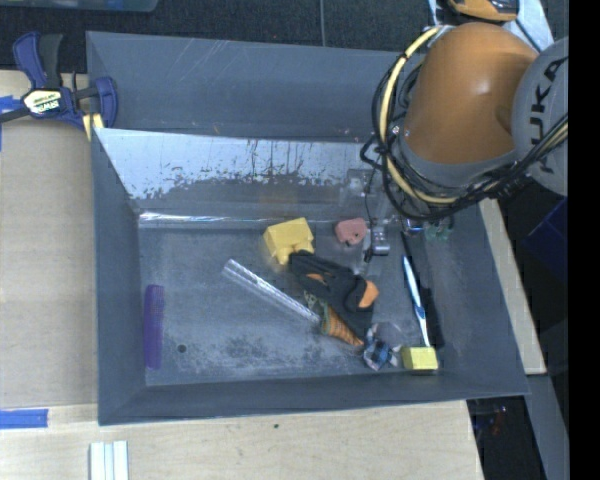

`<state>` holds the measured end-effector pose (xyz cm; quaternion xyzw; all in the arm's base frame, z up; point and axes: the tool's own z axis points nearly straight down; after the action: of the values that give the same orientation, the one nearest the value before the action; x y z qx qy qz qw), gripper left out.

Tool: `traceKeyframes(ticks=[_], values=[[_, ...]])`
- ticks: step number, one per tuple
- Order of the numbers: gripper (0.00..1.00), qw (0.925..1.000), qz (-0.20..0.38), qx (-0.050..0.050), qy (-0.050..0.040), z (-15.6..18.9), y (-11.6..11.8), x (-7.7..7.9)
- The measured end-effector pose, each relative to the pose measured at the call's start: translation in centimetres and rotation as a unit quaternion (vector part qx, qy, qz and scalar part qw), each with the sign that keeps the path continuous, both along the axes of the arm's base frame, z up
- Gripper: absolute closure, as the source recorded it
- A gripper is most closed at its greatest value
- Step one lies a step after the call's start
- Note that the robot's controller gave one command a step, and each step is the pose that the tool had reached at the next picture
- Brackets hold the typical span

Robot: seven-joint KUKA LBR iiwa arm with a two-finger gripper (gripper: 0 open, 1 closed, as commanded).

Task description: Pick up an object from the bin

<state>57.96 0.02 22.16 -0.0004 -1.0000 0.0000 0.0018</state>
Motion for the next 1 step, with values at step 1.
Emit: traceKeyframes(ticks=[1], values=[[0.00, 1.0000, 0.000, 0.000, -0.0038, 0.38, 0.00, 0.16]])
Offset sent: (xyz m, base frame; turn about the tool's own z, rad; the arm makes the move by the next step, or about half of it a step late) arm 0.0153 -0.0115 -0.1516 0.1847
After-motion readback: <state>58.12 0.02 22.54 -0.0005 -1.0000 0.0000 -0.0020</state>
